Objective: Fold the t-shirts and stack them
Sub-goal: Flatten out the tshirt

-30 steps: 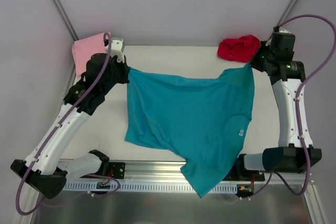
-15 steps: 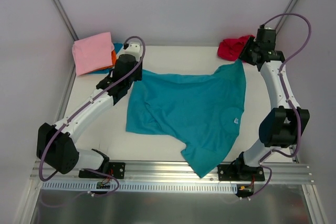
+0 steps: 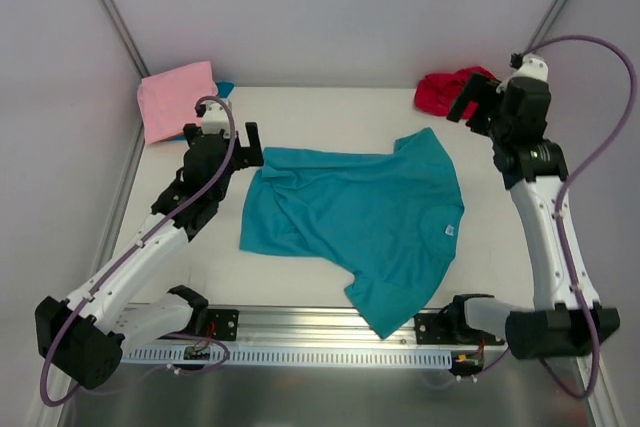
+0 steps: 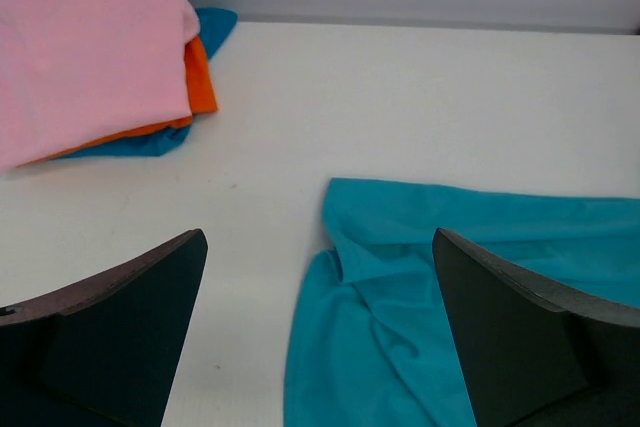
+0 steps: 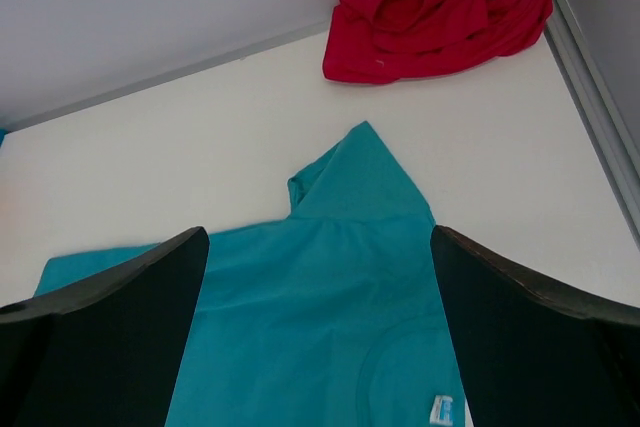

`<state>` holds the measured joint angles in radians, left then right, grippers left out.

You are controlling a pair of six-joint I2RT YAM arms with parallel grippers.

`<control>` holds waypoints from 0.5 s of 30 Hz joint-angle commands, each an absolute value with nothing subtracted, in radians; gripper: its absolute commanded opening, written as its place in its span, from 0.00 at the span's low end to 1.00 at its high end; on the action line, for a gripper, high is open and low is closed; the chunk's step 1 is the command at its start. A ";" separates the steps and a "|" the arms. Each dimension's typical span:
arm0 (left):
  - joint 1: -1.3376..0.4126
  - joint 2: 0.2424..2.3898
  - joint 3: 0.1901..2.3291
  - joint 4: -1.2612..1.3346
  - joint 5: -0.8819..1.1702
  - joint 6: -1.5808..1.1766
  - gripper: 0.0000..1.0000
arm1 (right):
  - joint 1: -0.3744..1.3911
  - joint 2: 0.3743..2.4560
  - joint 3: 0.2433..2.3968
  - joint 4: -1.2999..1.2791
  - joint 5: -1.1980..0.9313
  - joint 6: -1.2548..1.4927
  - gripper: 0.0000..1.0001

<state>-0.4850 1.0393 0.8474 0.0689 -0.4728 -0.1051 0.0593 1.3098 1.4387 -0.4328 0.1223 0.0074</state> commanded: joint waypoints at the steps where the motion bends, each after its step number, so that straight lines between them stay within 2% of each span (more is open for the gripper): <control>1: -0.494 1.008 0.911 -0.185 -0.330 -0.265 0.99 | 0.098 1.088 1.314 -0.520 0.152 0.066 1.00; 2: -0.494 1.003 0.898 -0.245 -0.243 -0.312 0.99 | 0.104 1.004 1.228 -0.532 0.134 0.080 0.99; 6: -0.494 0.997 0.838 -0.325 -0.120 -0.421 0.99 | 0.106 0.888 1.102 -0.592 0.103 0.109 1.00; 15: -0.494 1.112 0.762 -0.491 -0.032 -0.595 0.98 | 0.106 0.707 0.925 -0.702 0.081 0.094 1.00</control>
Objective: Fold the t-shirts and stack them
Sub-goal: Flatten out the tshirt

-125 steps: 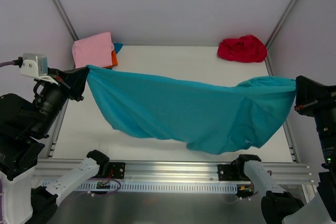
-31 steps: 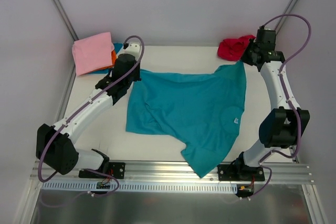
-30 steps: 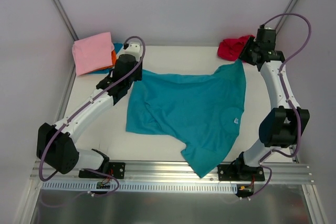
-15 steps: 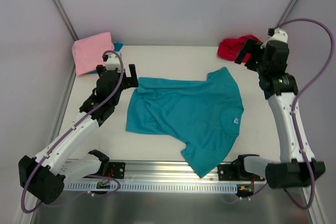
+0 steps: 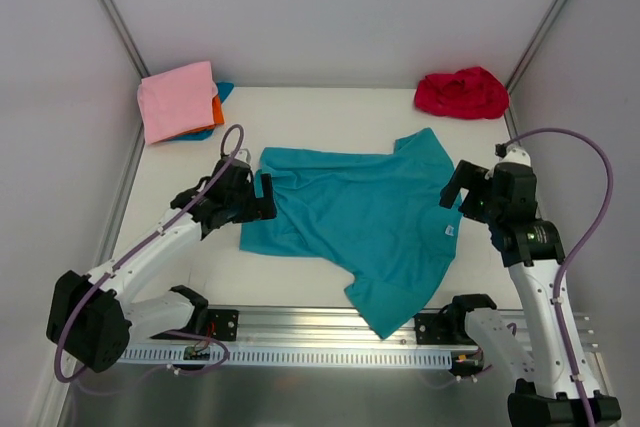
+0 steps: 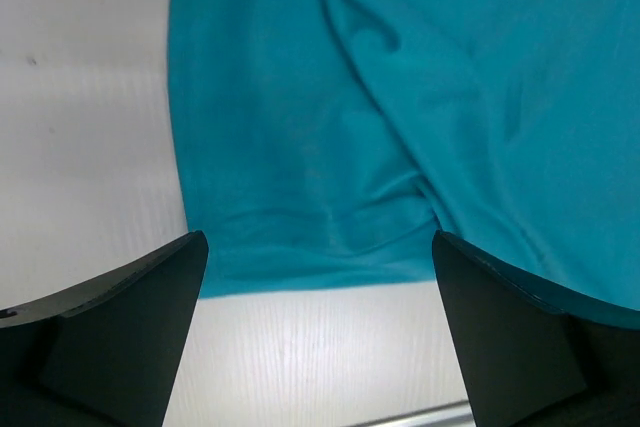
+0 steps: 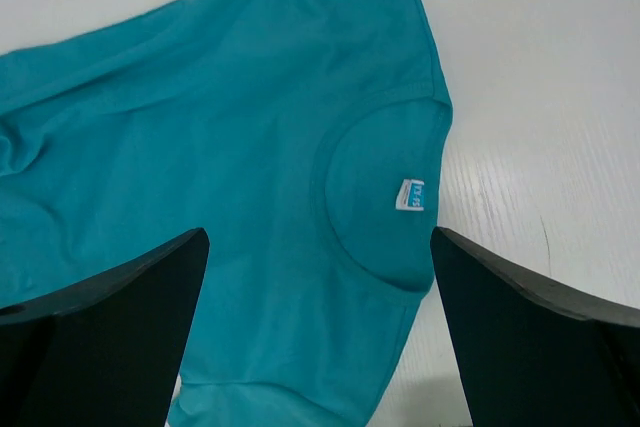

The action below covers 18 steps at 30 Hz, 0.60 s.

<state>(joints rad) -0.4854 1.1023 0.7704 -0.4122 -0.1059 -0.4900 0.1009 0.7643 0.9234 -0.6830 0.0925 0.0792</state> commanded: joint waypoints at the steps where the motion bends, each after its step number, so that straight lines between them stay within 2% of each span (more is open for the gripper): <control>1: -0.494 1.114 0.746 -0.492 -0.020 -0.604 0.97 | 0.106 0.703 0.923 -0.707 0.081 0.092 1.00; 5: -0.495 1.083 0.701 -0.547 -0.025 -0.661 0.93 | 0.106 0.706 0.939 -0.718 0.080 0.081 0.99; 11: -0.497 0.973 0.635 -0.630 -0.078 -0.703 0.92 | 0.106 0.719 0.942 -0.698 0.069 0.084 1.00; 18: -0.499 0.945 0.597 -0.667 -0.138 -0.709 0.92 | 0.106 0.735 0.931 -0.677 0.049 0.094 0.99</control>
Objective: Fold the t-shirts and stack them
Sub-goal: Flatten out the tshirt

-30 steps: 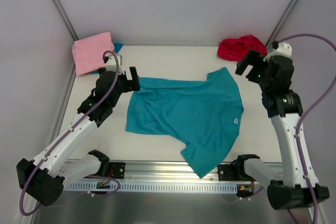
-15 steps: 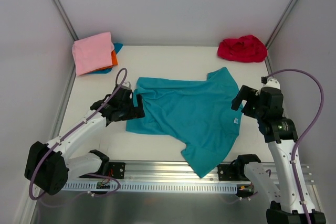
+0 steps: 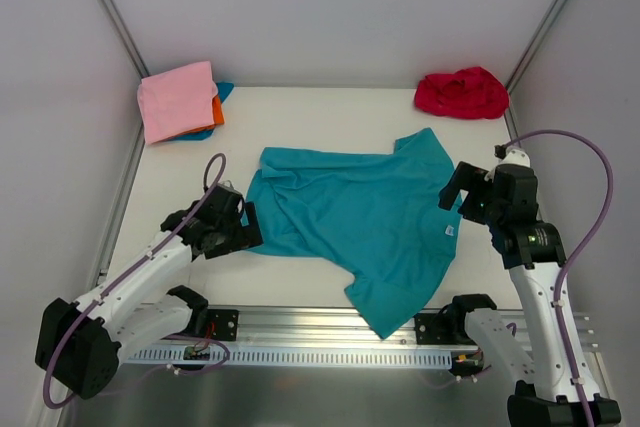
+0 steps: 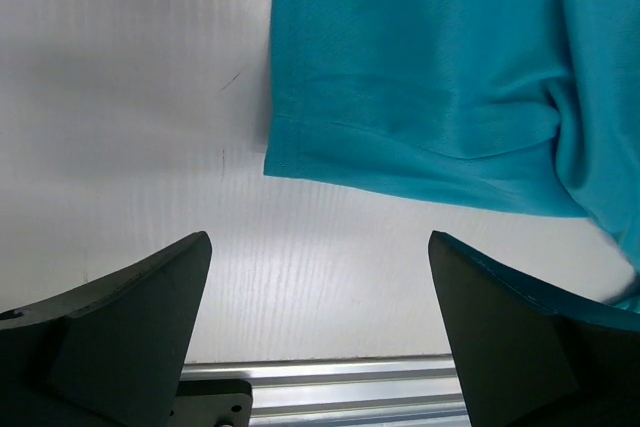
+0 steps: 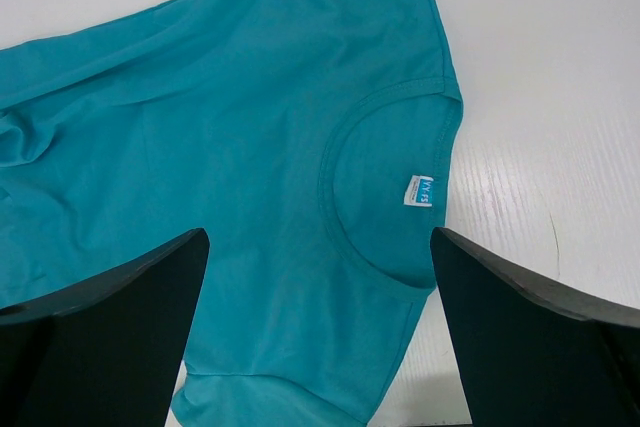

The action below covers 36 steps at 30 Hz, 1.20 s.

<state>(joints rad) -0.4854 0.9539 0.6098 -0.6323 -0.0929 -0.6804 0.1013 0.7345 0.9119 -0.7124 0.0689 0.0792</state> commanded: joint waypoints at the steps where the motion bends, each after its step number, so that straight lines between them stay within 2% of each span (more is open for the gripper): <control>1: -0.499 0.949 0.594 -0.657 -0.141 -0.713 0.92 | 0.107 0.735 0.927 -0.673 0.049 0.092 0.99; 13: -0.499 1.120 0.545 -0.476 -0.138 -0.707 0.90 | 0.104 0.739 0.937 -0.684 0.060 0.078 0.99; 19: -0.500 1.161 0.549 -0.422 -0.138 -0.677 0.76 | 0.106 0.747 0.939 -0.684 0.060 0.074 0.99; 36: -0.506 1.169 0.569 -0.394 -0.212 -0.614 0.76 | 0.106 0.773 0.937 -0.675 0.048 0.074 1.00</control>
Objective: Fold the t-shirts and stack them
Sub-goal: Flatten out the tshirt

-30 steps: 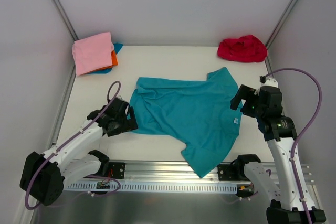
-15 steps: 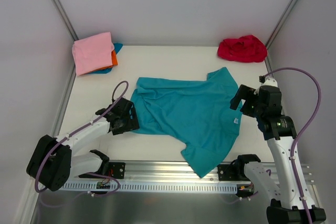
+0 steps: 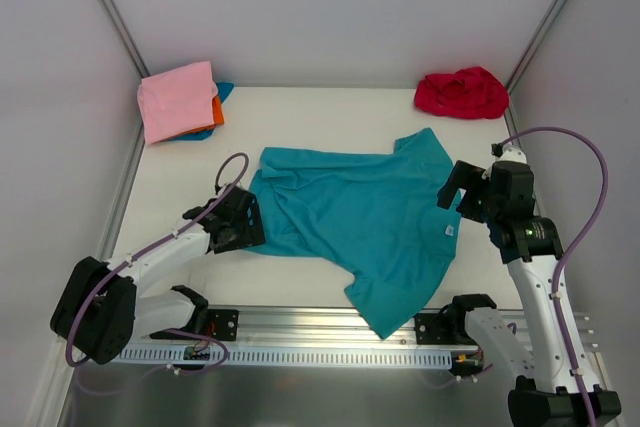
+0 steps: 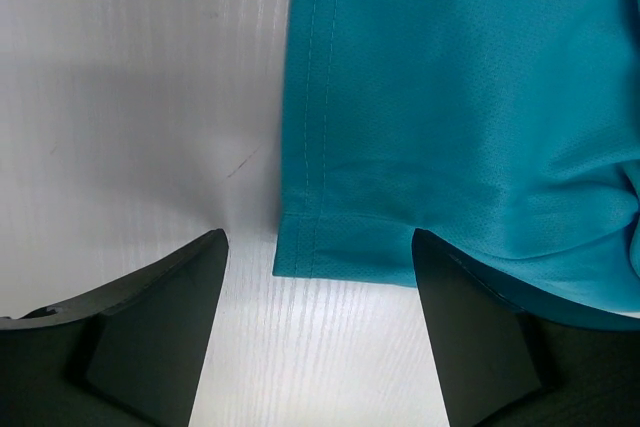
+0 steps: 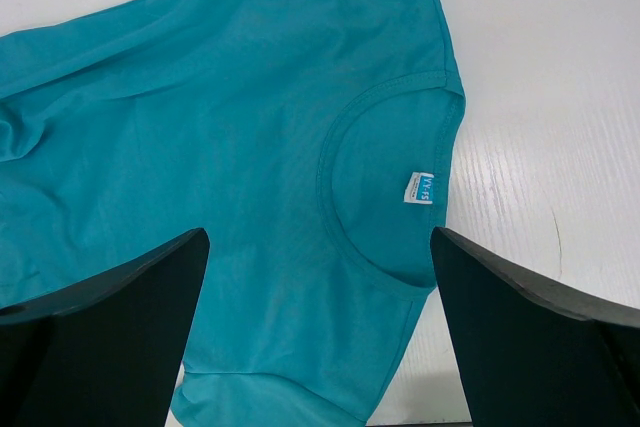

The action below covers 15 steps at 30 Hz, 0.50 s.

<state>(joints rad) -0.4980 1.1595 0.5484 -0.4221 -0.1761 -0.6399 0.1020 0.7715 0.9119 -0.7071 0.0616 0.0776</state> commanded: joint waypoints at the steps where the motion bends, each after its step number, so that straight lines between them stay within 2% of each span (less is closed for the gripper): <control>1: -0.505 1.173 0.566 -0.378 -0.212 -0.612 0.75 | 0.106 0.772 0.937 -0.673 0.049 0.072 0.99; 8: -0.512 1.209 0.542 -0.292 -0.198 -0.603 0.68 | 0.106 0.781 0.939 -0.678 0.052 0.066 0.99; 13: -0.517 1.223 0.546 -0.278 -0.204 -0.595 0.57 | 0.106 0.788 0.942 -0.678 0.051 0.066 0.99; 15: -0.520 1.223 0.551 -0.279 -0.206 -0.592 0.47 | 0.106 0.790 0.942 -0.678 0.051 0.066 0.99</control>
<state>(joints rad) -0.5114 1.2201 0.5449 -0.3046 -0.1902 -0.6117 0.1020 0.7872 0.9119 -0.7067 0.0620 0.0746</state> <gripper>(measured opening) 0.496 0.993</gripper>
